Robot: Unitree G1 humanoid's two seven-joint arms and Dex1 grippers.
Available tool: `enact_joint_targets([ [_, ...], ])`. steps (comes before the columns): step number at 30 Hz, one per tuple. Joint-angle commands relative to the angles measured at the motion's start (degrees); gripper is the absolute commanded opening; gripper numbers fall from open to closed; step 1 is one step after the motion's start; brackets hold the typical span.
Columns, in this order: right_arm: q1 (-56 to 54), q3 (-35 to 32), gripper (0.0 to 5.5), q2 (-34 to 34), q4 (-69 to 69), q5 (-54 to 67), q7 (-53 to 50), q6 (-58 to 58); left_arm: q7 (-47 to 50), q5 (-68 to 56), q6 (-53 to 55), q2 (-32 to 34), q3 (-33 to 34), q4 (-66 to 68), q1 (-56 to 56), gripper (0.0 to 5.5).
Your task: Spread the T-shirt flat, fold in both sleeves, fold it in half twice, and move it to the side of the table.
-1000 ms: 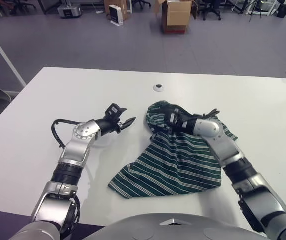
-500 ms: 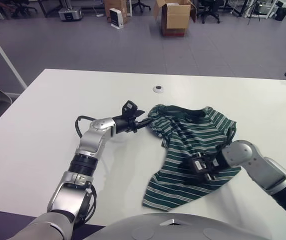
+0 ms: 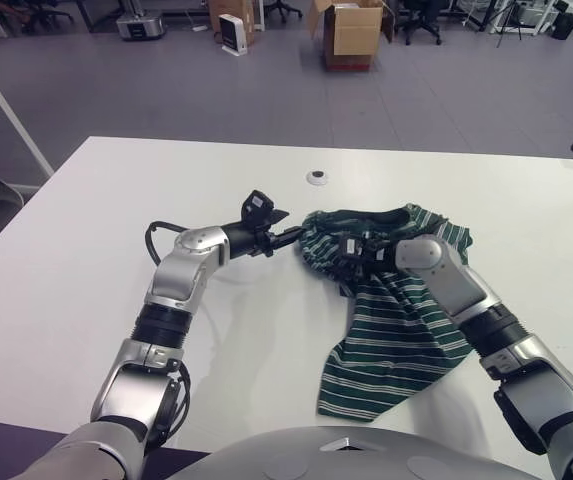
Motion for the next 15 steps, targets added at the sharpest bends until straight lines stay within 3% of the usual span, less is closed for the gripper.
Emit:
enact_joint_targets([
  [1, -1.56, 3.33, 2.78, 4.19, 5.36, -4.04, -2.21, -1.36, 0.59, 0.40, 0.22, 0.67, 0.09, -0.34, 1.03, 2.95],
  [10, -1.51, -6.17, 2.78, 20.82, 12.36, 8.57, -6.53, 2.73, 2.27, 1.30, -0.85, 3.95, 2.42, -0.21, 7.34, 2.95],
  [15, 0.73, -11.05, 2.78, 18.73, 5.43, 12.34, -5.85, 4.57, 2.67, 2.97, -2.49, 4.38, 0.94, 1.41, 7.56, 2.95],
])
